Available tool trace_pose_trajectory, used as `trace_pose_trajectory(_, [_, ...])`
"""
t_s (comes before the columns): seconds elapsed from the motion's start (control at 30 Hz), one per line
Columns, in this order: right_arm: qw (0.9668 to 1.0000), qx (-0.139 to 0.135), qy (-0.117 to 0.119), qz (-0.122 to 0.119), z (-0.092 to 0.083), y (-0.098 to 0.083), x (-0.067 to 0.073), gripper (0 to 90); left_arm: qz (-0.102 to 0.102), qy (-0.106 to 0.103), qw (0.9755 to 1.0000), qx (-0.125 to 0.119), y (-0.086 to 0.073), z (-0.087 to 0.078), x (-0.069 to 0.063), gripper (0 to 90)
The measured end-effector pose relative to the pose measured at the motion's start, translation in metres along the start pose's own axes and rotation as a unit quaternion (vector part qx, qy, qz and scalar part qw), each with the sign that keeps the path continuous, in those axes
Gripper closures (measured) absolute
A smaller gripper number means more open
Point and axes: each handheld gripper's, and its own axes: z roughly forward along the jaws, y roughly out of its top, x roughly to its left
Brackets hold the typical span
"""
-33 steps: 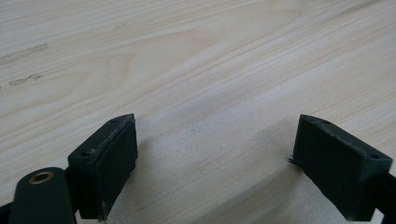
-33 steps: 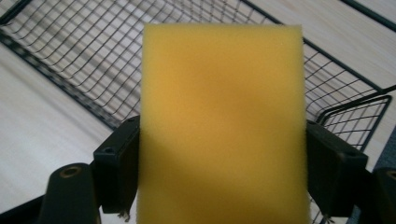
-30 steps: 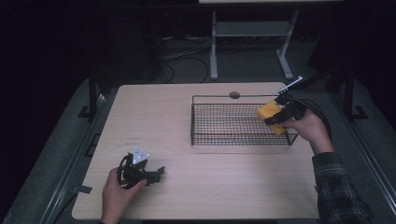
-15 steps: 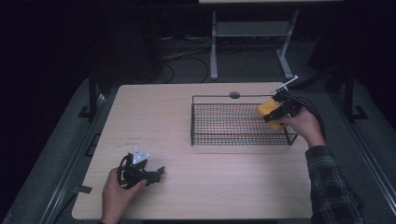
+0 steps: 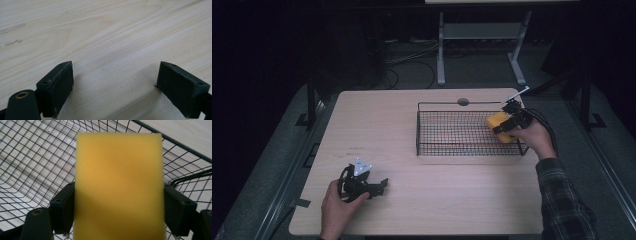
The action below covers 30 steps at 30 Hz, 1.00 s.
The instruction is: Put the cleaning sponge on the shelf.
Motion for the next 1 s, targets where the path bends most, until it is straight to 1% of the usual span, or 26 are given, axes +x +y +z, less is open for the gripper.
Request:
trace_pose_trajectory(0.13, [0.9999,0.008,0.007,0.000,0.005,-0.002,0.000,22.6,0.000,0.000,1.0000,0.000,0.000,0.000,0.000,13.0])
trace_pose_trajectory(0.3, [0.9998,0.017,0.008,0.000,0.011,-0.005,0.003,22.6,0.000,0.000,1.0000,0.000,0.000,0.000,0.000,13.0])
trace_pose_trajectory(0.53, [0.9997,0.021,0.015,0.001,0.016,-0.008,0.005,22.3,0.000,0.000,1.0000,0.000,0.000,0.000,0.000,13.0])
trace_pose_trajectory(0.67, [0.9996,0.022,0.015,0.004,0.018,-0.008,0.006,22.3,0.000,0.000,1.0000,0.000,0.000,0.000,0.000,13.0])
trace_pose_trajectory(0.77, [0.9996,0.024,0.016,0.002,0.018,-0.008,0.007,22.2,0.000,0.000,1.0000,0.000,0.000,0.000,0.000,13.0])
trace_pose_trajectory(1.0, [0.9997,0.021,0.015,0.004,0.016,-0.008,0.006,21.6,0.000,0.000,1.0000,0.000,0.000,0.000,0.000,13.0])
